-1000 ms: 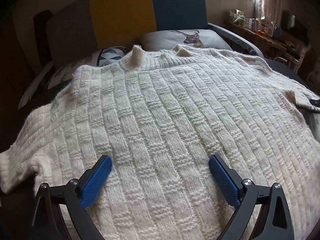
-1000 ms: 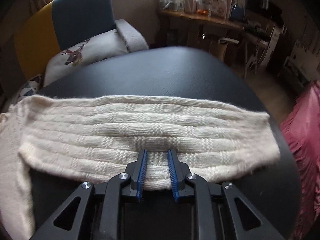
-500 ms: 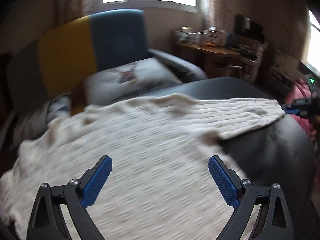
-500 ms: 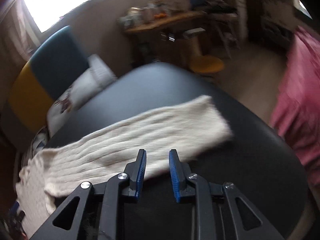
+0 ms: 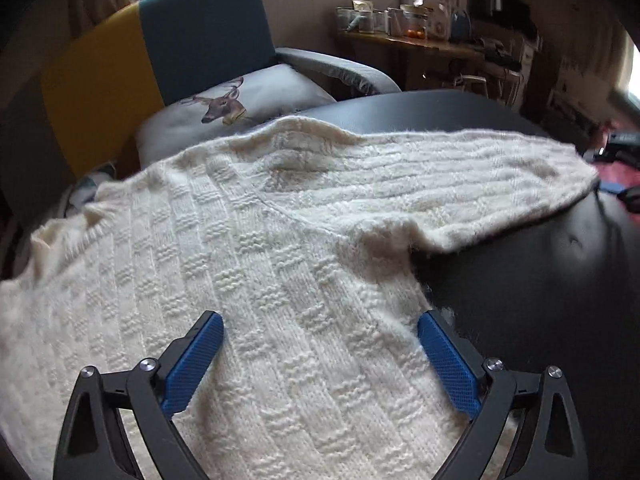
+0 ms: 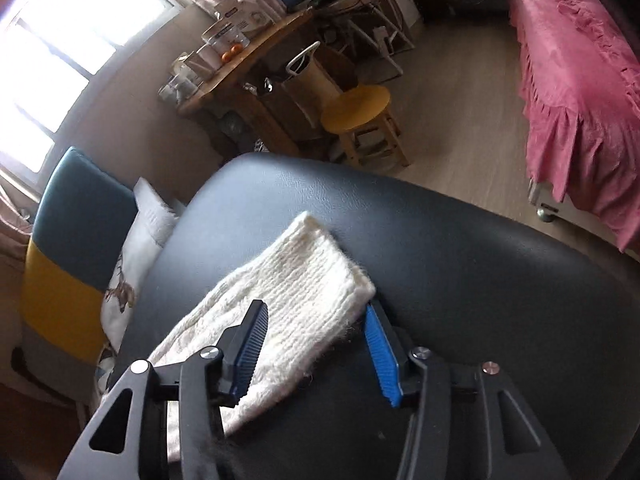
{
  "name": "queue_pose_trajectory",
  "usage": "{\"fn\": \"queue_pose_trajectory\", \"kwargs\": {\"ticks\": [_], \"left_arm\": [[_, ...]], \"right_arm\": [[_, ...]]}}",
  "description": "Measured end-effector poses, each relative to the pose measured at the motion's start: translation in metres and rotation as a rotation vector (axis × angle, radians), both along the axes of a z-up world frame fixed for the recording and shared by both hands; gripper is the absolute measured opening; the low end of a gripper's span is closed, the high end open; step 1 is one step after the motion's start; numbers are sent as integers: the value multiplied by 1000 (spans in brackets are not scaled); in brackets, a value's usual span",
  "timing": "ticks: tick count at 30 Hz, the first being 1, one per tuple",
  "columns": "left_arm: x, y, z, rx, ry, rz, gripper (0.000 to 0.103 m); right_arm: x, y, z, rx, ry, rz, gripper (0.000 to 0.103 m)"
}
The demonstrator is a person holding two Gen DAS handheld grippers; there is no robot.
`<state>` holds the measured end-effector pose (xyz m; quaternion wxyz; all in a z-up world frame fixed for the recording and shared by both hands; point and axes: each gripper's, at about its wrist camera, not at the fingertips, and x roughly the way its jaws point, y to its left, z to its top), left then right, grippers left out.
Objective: Fold clothes
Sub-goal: 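Grasp the sleeve with the right gripper and fold it across the body, then lift the sleeve cuff with the right gripper and lay it across the sweater front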
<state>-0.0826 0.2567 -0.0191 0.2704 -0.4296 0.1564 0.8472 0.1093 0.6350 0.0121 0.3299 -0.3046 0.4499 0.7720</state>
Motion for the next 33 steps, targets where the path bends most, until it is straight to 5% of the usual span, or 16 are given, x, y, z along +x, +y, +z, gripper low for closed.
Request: {"fn": "queue_pose_trajectory", "kwargs": {"ticks": [4, 6, 12, 20, 26, 33], "left_arm": [[-7, -9, 6, 15, -6, 10, 103], [-11, -11, 6, 16, -2, 12, 103], [-17, -15, 9, 47, -19, 19, 103], [-32, -53, 42, 156, -23, 38, 103], [-39, -121, 58, 147, 18, 135, 103], [-36, -214, 37, 110, -11, 324, 103]], "right_arm": [[-12, -1, 1, 50, -50, -2, 40], [-15, -1, 0, 64, -62, 8, 8], [-16, 1, -3, 38, -5, 26, 6], [-23, -24, 59, 133, 97, 89, 6], [-50, -77, 106, 166, 176, 214, 6], [-100, -164, 160, 227, 265, 401, 6]]}}
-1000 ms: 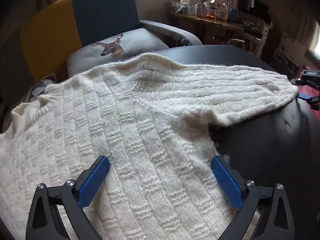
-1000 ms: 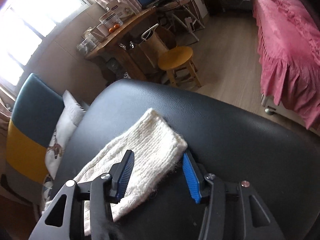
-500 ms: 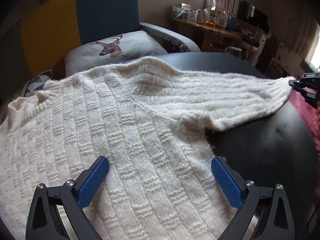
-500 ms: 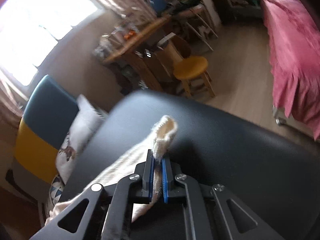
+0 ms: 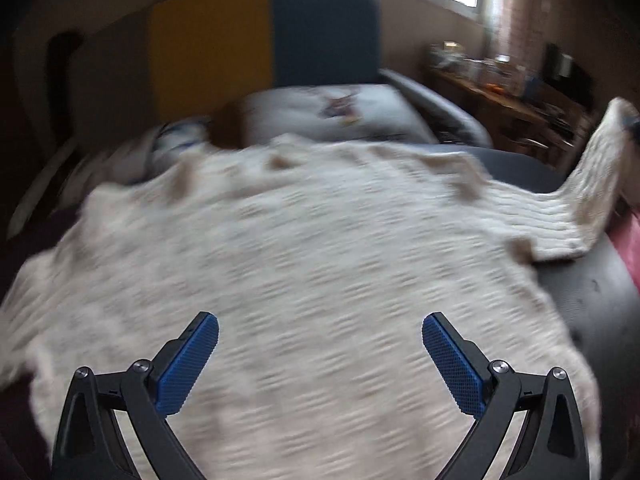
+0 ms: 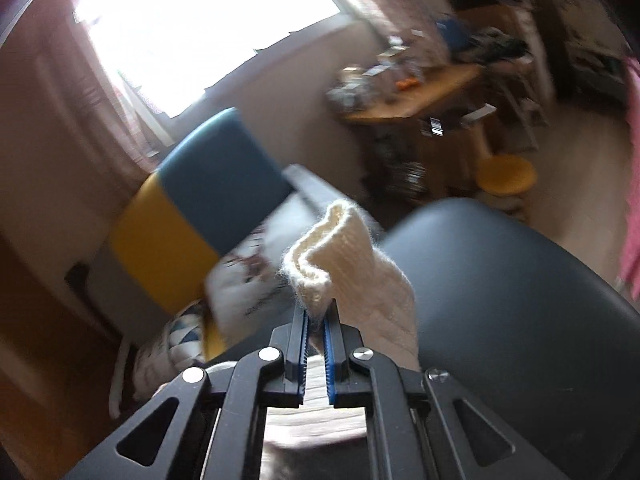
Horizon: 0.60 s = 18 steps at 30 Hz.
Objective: Fold clothes
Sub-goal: 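Lift the sleeve cuff with the right gripper and lay it across the sweater front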
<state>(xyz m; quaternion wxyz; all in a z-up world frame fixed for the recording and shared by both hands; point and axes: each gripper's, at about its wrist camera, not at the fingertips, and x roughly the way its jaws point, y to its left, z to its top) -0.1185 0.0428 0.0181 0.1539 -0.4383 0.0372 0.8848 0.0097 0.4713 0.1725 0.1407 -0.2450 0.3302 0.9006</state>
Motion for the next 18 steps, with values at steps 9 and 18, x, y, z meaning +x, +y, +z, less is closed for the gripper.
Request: {"fn": "queue_pose_trajectory", "kwargs": {"ticks": [9, 18], "left_arm": [[2, -67, -21, -44, -26, 153, 103], [12, -57, -24, -43, -8, 148, 103]], "right_arm": [[-84, -136, 11, 21, 9, 242, 6], [-140, -274, -33, 2, -43, 505, 6]]}}
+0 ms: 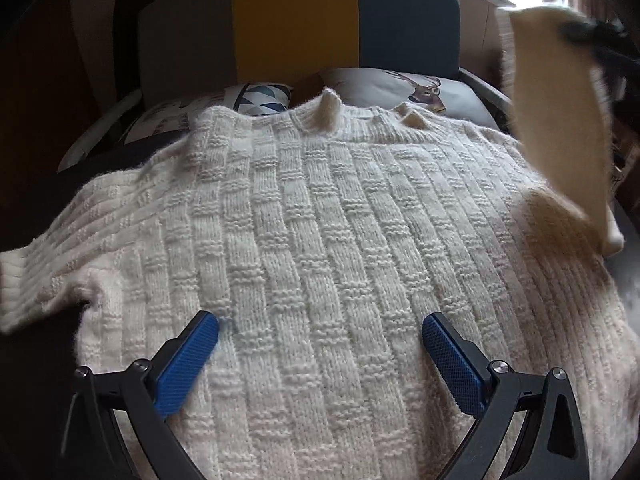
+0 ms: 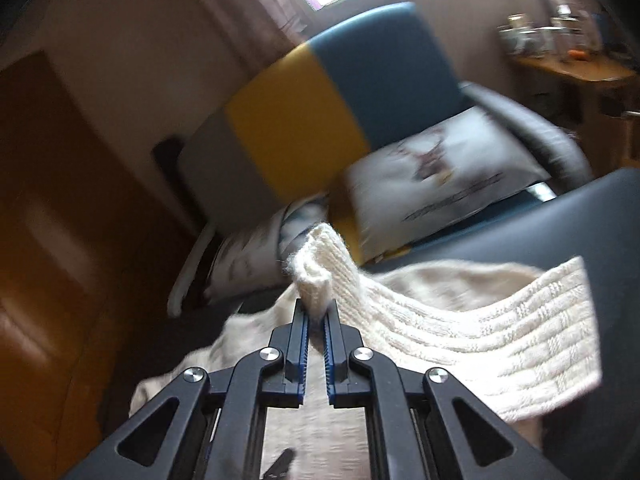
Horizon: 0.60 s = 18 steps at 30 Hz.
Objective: Fold clothes
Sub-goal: 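Lift the sleeve cuff with the right gripper and lay it across the sweater front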
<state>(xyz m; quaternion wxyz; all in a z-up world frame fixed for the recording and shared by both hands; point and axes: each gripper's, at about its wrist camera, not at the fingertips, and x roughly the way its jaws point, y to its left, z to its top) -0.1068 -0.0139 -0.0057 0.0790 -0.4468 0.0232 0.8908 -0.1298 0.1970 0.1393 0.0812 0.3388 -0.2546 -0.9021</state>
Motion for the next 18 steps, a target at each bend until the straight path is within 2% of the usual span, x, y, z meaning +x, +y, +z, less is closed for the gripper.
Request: {"fn": "queue_pose_trajectory", "kwargs": {"ticks": [5, 9, 13, 14, 15, 16, 18], "left_arm": [[10, -4, -3, 9, -1, 1, 103], [-6, -5, -4, 7, -5, -2, 103], [-14, -10, -6, 12, -9, -6, 103], [-18, -12, -5, 9, -11, -8, 103], [-20, -11, -5, 5, -13, -10, 103], [-25, -13, -3, 6, -17, -14, 103], [-37, -19, 1, 10, -26, -22, 103]], "right_arm": [[-16, -58, -49, -1, -87, 143, 5], [-22, -76, -93, -15, -182, 180, 6], [-30, -80, -128, -3, -278, 232, 10], [-28, -76, -131, -27, -283, 244, 11], [-23, -71, -130, -48, -275, 246, 20], [-15, -64, -126, -65, -253, 244, 24], [9, -47, -113, -76, -186, 245, 24]]}}
